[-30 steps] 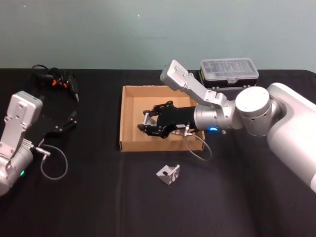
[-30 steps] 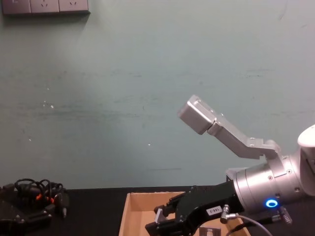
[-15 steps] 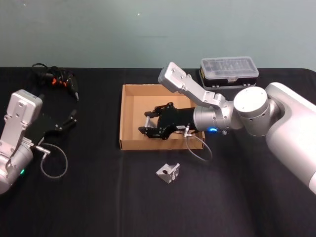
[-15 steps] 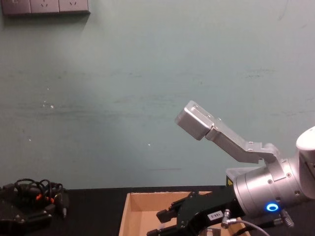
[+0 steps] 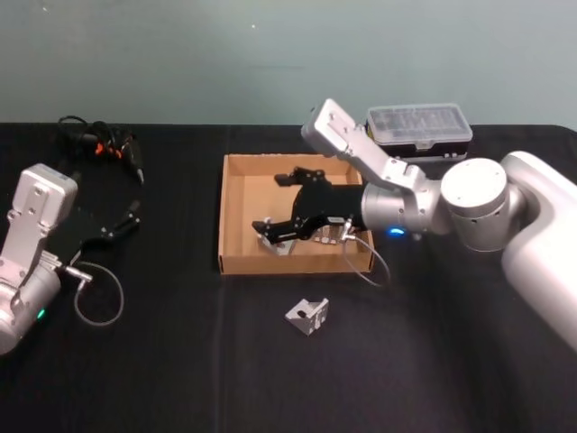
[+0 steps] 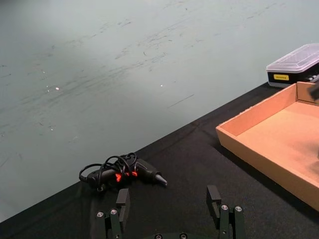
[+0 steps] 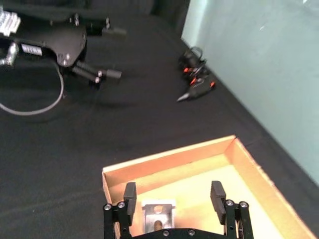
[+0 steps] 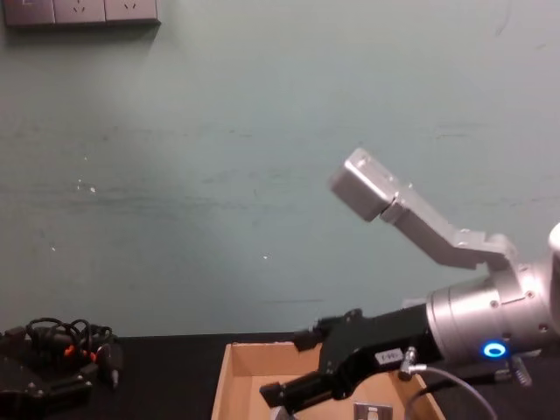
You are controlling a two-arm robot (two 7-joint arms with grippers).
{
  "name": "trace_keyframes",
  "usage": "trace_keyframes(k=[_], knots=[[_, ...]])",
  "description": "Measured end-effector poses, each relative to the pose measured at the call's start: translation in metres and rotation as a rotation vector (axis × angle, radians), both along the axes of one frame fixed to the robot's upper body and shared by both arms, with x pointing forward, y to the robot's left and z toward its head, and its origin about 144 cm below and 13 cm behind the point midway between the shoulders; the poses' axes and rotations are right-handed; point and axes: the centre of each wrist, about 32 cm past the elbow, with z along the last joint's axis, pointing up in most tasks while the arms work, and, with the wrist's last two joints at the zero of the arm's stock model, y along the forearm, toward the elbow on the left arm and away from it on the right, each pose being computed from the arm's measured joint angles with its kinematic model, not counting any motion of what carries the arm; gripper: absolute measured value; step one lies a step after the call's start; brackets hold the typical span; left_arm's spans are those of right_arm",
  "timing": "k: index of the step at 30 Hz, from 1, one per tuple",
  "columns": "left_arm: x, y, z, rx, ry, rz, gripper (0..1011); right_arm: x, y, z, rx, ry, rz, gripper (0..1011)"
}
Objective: Use one hand to pick up the angle iron from the table and place it into the box.
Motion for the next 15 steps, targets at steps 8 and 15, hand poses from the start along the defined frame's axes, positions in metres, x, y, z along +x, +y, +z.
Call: trace_keyframes(k=[8, 15], knots=[[0.0, 0.0, 0.0, 0.0, 0.0, 0.0, 1011, -0.036, -0.013, 0.013, 0.059, -0.084, -0.044, 1000], [0.0, 0.0, 0.0, 0.0, 0.0, 0.0, 1011, -0.082, -0.032, 0.016, 0.141, -0.102, -0.097, 1000]])
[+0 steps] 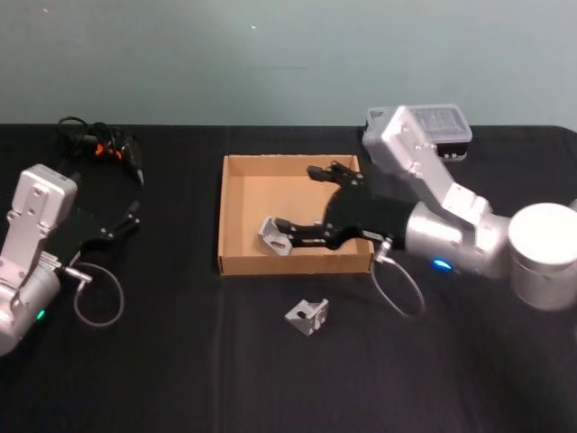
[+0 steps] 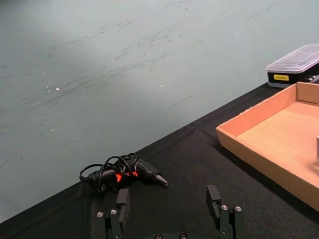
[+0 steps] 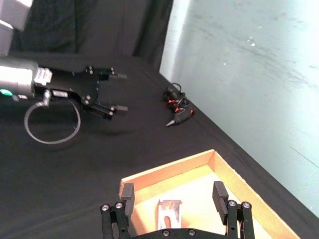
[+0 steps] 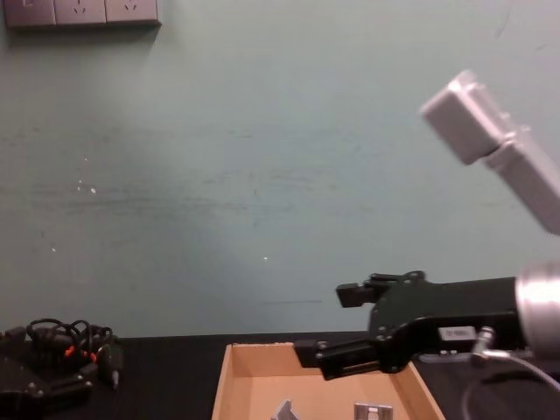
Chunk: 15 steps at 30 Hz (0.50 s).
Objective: Use one hand to pick up the angle iron from the table and place it into the box.
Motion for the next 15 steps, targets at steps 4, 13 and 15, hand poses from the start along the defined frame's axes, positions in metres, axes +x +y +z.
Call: trace_keyframes(k=[4, 13, 15], knots=[[0.0, 0.0, 0.0, 0.0, 0.0, 0.0, 1011, -0.018, -0.006, 0.001, 0.035, 0.015, -0.016, 1000], [0.0, 0.0, 0.0, 0.0, 0.0, 0.0, 1011, -0.068, -0.012, 0.004, 0.093, 0.135, -0.099, 1000], [0.0, 0.0, 0.0, 0.0, 0.0, 0.0, 1011, -0.078, -0.011, 0.004, 0.101, 0.179, -0.128, 1000]])
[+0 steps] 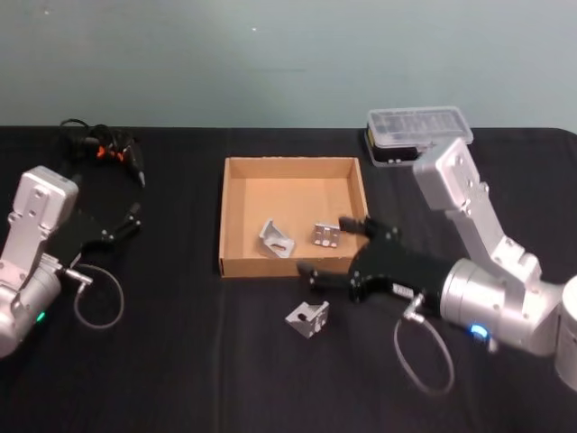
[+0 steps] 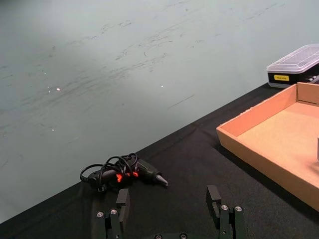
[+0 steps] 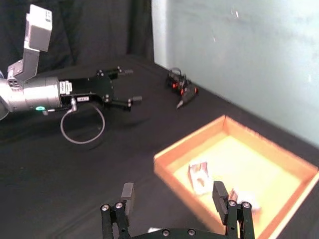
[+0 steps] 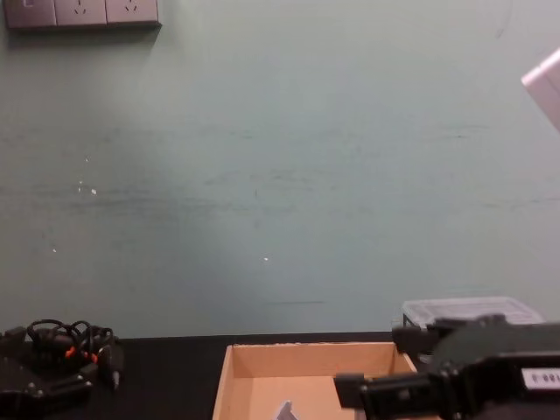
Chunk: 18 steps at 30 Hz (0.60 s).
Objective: Use one hand to pick up the angle iron from the table and place it into the box.
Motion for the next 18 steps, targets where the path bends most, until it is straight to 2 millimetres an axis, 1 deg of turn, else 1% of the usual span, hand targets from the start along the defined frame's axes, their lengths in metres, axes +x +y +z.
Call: trace_keyframes(k=[5, 9, 18], knots=[[0.0, 0.0, 0.0, 0.0, 0.0, 0.0, 1011, -0.016, 0.0, -0.003, 0.003, 0.08, -0.026, 1000], [0.0, 0.0, 0.0, 0.0, 0.0, 0.0, 1011, -0.021, 0.0, -0.008, -0.017, 0.108, -0.027, 1000], [0.0, 0.0, 0.0, 0.0, 0.0, 0.0, 1011, -0.026, -0.002, -0.024, -0.077, 0.169, -0.04, 1000]])
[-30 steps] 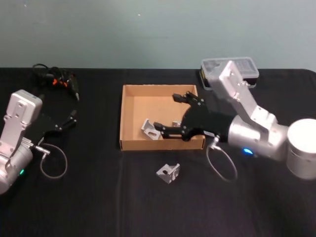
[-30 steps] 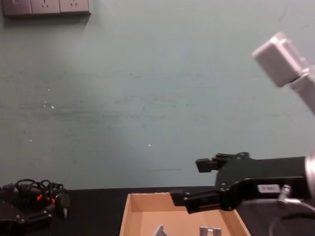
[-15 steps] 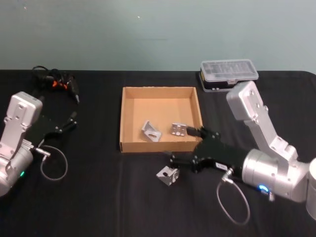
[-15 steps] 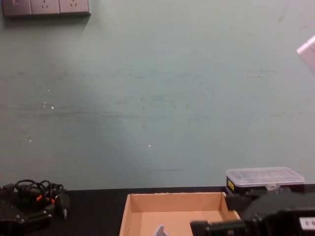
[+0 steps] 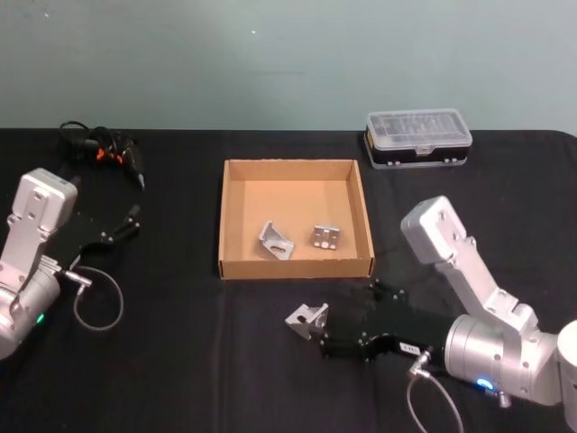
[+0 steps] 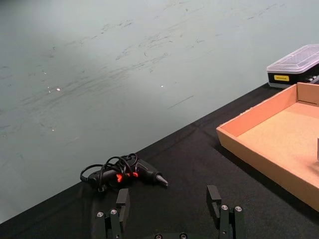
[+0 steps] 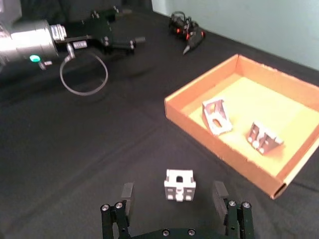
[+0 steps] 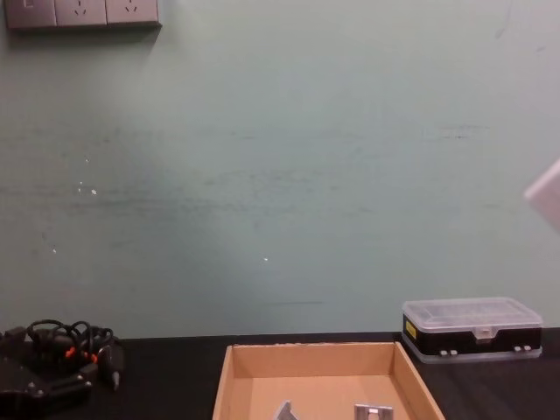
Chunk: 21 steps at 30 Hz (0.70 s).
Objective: Use one hand to pick up the angle iron from the table and place it into the box.
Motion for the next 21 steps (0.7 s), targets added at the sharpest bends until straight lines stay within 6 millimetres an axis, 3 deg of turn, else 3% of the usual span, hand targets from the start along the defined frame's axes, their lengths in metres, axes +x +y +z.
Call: trace_keyframes(k=[21], knots=[[0.0, 0.0, 0.0, 0.0, 0.0, 0.0, 1011, 0.008, 0.003, -0.026, -0.027, 0.047, -0.002, 1000]])
